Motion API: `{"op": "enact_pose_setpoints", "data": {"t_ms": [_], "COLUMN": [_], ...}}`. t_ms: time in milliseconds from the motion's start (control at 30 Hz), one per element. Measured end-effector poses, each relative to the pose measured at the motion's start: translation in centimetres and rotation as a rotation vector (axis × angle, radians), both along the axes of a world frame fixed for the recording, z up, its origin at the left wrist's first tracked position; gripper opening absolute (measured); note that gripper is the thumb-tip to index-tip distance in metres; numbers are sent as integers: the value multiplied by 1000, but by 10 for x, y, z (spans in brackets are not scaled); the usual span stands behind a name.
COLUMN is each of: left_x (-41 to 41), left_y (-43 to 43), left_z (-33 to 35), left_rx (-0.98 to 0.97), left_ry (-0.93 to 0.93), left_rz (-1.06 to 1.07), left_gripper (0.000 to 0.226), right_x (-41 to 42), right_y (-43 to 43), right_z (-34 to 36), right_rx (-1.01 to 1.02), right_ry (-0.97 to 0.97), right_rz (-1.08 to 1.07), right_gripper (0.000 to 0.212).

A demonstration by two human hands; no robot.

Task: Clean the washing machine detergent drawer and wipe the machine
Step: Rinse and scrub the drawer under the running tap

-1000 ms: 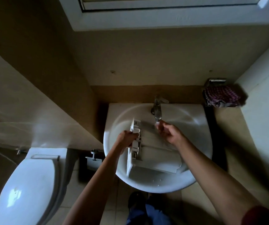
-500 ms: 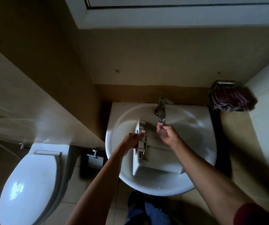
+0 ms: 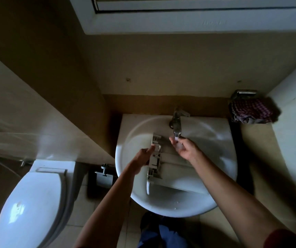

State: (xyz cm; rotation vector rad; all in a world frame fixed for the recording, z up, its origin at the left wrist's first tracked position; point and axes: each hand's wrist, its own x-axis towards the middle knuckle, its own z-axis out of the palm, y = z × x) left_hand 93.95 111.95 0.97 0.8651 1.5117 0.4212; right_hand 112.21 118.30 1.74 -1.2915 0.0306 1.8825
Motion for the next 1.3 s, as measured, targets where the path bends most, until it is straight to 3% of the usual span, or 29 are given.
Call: {"op": "enact_pose_setpoints", "data": {"t_ms": [67,200,267,367,433,533,600,700,767,900,1000,1167,1233,1300], "left_x": [-7,-9,-5,-1,-1,0,2,3,4,5,6,6,5,6], "left_y": [-1,2,3,4,6,10,11,11,11,10,7,0,1,2], "left_z": [-6,-2,0,6,8,1,0,-2,-4,0,0,-7,-4,-1], "left_rx": [5,-33,-49,-55,-99,-144,-161,-156,-163,-155,-115,-23,-34,-53], "left_ry": [-20,-68,-56,-141,-182,-189,-185,-178,-173,-174,-146,-102,-136,-144], "left_rz": [3,15,5,10,39,71,87,66,76,100,100,100,101,113], "left_gripper": [72,59,58,55,54,51,46,43,46,42,43,45,43,41], "right_x": [-2,-2,-1,2,3,3,4,0,-3,-4,3,15,19,23], "right_y": [0,2,-3,-13,-12,-8,-7,-6,-2,0,-10,-36,-32,-24], "right_z": [3,10,22,40,44,41,30,24,20,8,8,28,32,26], "right_rx": [5,-27,-2,136,171,87,19,-25,-37,-40,9,241,218,161], "right_ry": [26,49,33,-36,-39,-335,-383,-180,-42,78,101,128,-23,-208], "right_rz": [-56,-45,175,803,925,742,543,258,108,-12,119,800,792,555], "right_gripper": [24,28,26,29,30,24,23,14,20,21,26,34,31,25]}}
